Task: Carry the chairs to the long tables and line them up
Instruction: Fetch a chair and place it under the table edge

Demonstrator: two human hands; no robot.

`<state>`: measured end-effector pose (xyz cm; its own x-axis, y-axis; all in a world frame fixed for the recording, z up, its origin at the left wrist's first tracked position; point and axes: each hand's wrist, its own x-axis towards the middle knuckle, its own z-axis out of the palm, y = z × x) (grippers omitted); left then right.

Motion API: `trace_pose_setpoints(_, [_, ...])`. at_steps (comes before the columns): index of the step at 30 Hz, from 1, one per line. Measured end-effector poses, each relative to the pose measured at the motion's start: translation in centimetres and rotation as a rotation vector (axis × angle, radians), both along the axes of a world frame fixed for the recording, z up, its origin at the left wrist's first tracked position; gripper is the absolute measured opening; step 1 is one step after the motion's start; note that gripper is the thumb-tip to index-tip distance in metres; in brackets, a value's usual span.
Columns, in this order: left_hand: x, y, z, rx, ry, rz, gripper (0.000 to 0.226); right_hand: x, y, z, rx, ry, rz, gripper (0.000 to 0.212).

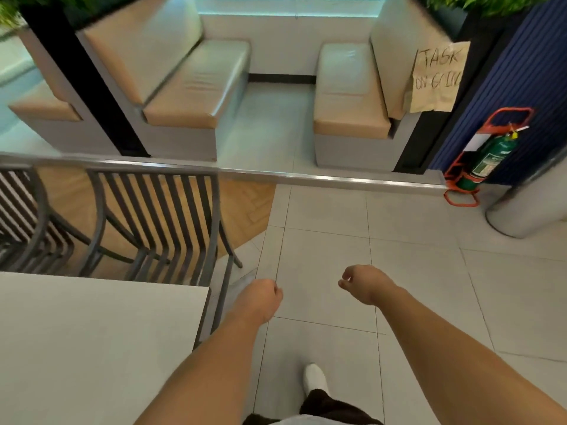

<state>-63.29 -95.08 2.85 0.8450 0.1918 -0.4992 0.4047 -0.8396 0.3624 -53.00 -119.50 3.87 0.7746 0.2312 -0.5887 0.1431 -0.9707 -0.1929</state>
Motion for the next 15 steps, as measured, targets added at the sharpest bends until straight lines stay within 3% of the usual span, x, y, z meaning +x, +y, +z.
trace_pose_setpoints(7, [9.5,-0.3,1.6,-0.045,-0.011,0.124,0.032,12.0,1.7,1.1,-0.01,-0.019,0.13,0.043])
trace_pose_setpoints(15, [18.2,6.3,1.8,-0.019,-0.029,0.272,0.031,22.9,9.6,1.3,0.028,-0.034,0.243,0.043])
